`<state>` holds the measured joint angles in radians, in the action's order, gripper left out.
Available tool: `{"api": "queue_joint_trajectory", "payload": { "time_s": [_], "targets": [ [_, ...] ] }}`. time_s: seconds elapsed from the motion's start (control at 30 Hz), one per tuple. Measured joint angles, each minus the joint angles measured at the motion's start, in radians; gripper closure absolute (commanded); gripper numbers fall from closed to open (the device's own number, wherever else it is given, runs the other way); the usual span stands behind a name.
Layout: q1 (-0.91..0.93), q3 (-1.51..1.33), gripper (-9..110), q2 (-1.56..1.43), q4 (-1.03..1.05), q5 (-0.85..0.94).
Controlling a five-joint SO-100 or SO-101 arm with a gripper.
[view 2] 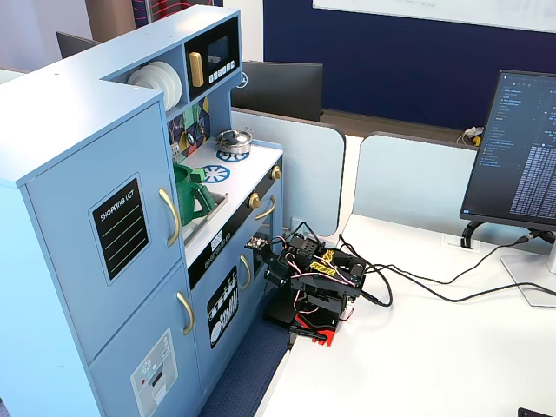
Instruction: Close the left cabinet door
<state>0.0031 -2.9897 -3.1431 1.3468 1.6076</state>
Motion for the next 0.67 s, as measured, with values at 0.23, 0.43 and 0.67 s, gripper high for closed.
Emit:
{"api": "queue_joint_trajectory", "payload": {
  "time_s": [0.23, 0.43, 0.67],
  "targets": [
    [0.021, 0.002, 101, -0.038, 0.012, -0.028],
    [0.025, 0.002, 100, -0.041, 0.012, -0.032],
    [0.028, 0.002, 100, -0.041, 0.012, -0.032]
  ]
}}
